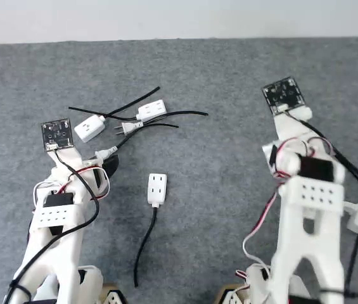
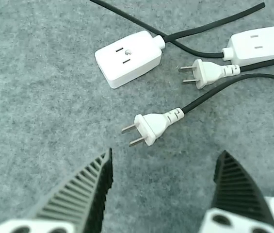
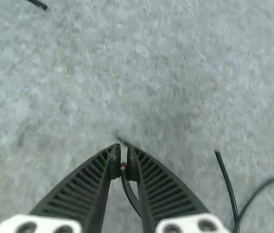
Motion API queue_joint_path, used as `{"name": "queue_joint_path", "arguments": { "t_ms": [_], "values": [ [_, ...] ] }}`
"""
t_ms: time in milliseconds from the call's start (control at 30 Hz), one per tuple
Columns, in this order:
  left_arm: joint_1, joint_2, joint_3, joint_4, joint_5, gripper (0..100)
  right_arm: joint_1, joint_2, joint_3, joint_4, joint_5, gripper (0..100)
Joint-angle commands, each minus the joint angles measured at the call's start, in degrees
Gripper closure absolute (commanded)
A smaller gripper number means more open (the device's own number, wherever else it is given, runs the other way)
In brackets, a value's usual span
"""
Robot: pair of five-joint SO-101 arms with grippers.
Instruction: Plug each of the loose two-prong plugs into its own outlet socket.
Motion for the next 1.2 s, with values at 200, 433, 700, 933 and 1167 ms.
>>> {"name": "queue_joint_path", "arguments": {
  "t_ms": [200, 433, 700, 933, 1167],
  "values": [
    [0.00, -0.62, -0.92, -1.32, -0.53, 68, -3.38, 12.79, -5.80, -5.93, -0.88, 99.0],
    [0.00, -0.62, -0.92, -1.32, -0.53, 68, -3.47, 24.04, -9.41, -5.41, 0.35, 84.2],
    [0.00, -0.62, -0.92, -1.41, -0.53, 68, -6.37, 16.75, -9.93, 0.75, 2.55, 80.1],
    [-0.09, -0.62, -0.92, -1.41, -0.53, 68, 1.54, 2.33, -8.53, 17.19, 6.33, 85.8],
    [-0.09, -0.62, -0.92, -1.41, -0.53, 68, 13.41, 0.57, -1.05, 22.81, 24.97, 86.2]
  ]
}}
